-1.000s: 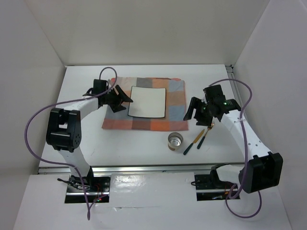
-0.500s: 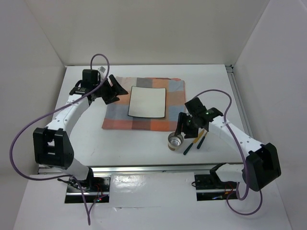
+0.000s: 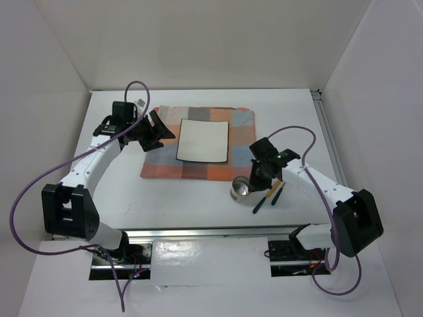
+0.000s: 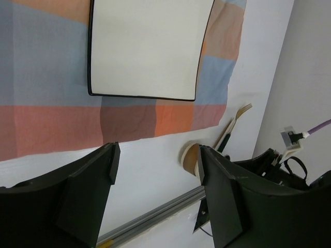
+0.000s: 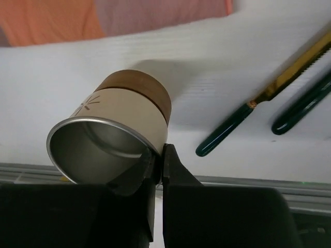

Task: Set the dinner table for one person

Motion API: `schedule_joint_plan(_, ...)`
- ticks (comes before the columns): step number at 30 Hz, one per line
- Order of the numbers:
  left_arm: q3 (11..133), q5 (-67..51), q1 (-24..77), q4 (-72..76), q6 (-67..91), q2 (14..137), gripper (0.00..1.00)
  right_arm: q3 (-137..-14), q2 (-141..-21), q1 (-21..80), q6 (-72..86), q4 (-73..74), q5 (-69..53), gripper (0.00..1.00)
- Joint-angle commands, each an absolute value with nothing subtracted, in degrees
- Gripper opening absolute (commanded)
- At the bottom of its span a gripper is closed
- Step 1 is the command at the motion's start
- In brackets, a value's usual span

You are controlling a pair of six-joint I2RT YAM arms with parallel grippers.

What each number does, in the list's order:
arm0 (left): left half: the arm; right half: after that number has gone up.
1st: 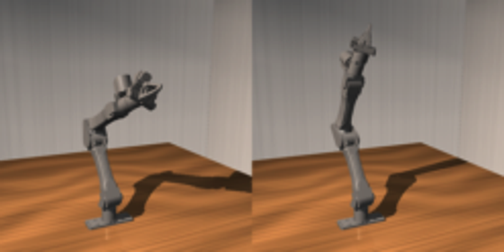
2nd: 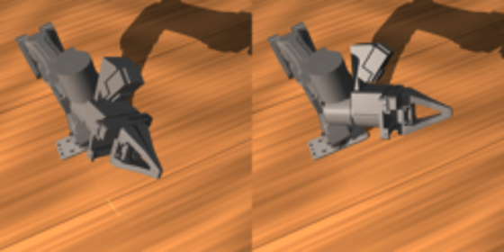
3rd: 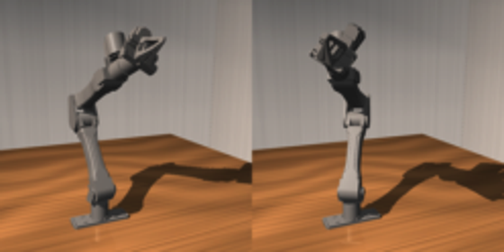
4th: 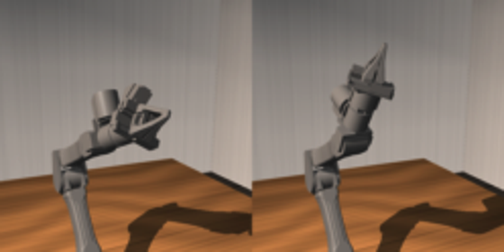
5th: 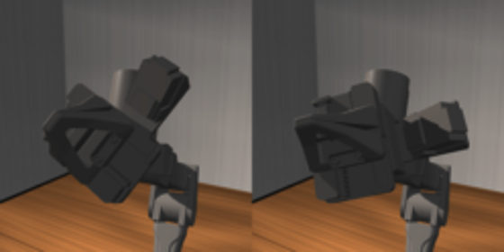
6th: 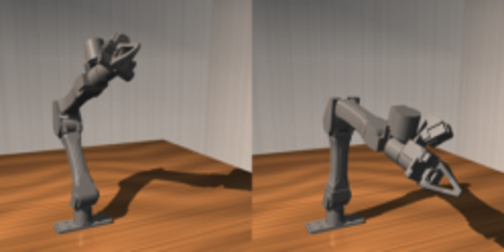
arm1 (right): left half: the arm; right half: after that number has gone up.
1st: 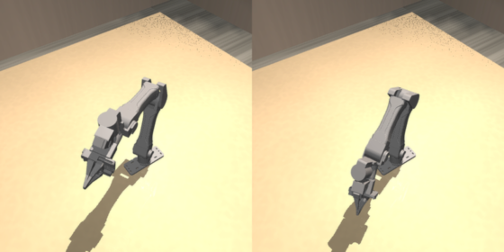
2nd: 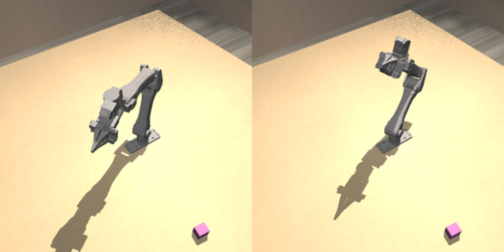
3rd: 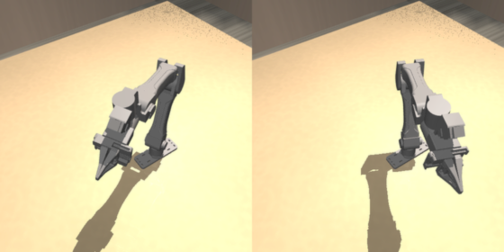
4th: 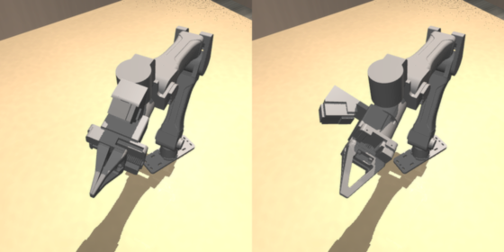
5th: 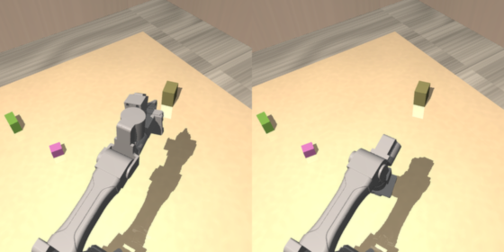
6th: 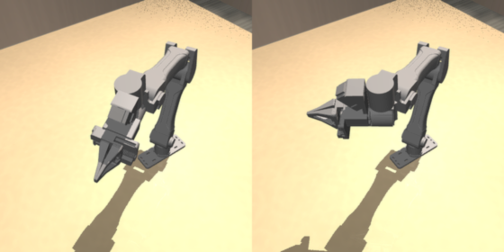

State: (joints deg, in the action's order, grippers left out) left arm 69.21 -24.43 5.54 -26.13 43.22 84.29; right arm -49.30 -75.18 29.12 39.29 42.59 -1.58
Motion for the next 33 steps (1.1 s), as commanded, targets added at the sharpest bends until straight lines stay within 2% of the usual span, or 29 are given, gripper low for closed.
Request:
schedule_joint_plan(1, 71.8, -26.8, 5.7, -27.6, 41.6, 81.2, 0.79, -60.9, -73.0, 29.8, 41.4, 49.5, 6.5, 0.00)
schedule_joint_plan(5, 72.4, -26.2, 5.7, -29.8, 41.0, 78.3, 0.79, -74.8, -76.5, 26.1, 35.3, 52.2, 10.9, 0.00)
schedule_joint_plan(11, 72.4, -24.6, 5.7, -32.9, 38.8, 76.5, 0.79, -98.0, -99.9, 20.6, 27.3, 49.3, 13.5, 0.00)
schedule_joint_plan(12, 72.4, -24.1, 5.7, -33.4, 38.8, 76.5, 0.79, -101.1, -99.9, 19.7, 26.8, 49.3, 13.4, 0.00)
schedule_joint_plan(17, 71.2, -24.9, 5.7, -33.9, 38.8, 75.4, 0.79, -120.8, -117.4, 17.1, 24.6, 47.6, 11.9, 0.00)
schedule_joint_plan(20, 70.0, -23.5, 5.7, -34.5, 39.3, 73.9, 0.77, -127.9, -125.0, 15.7, 24.6, 48.4, 11.9, 0.00)
schedule_joint_plan(29, 68.2, -22.1, 5.7, -35.1, 38.2, 70.8, 0.77, -129.9, -134.6, 12.3, 25.2, 45.8, 8.3, 0.00)
schedule_joint_plan(33, 67.1, -22.7, 5.7, -35.1, 38.8, 70.8, 0.77, -126.1, -136.3, 11.7, 25.2, 43.0, 5.3, 0.02)
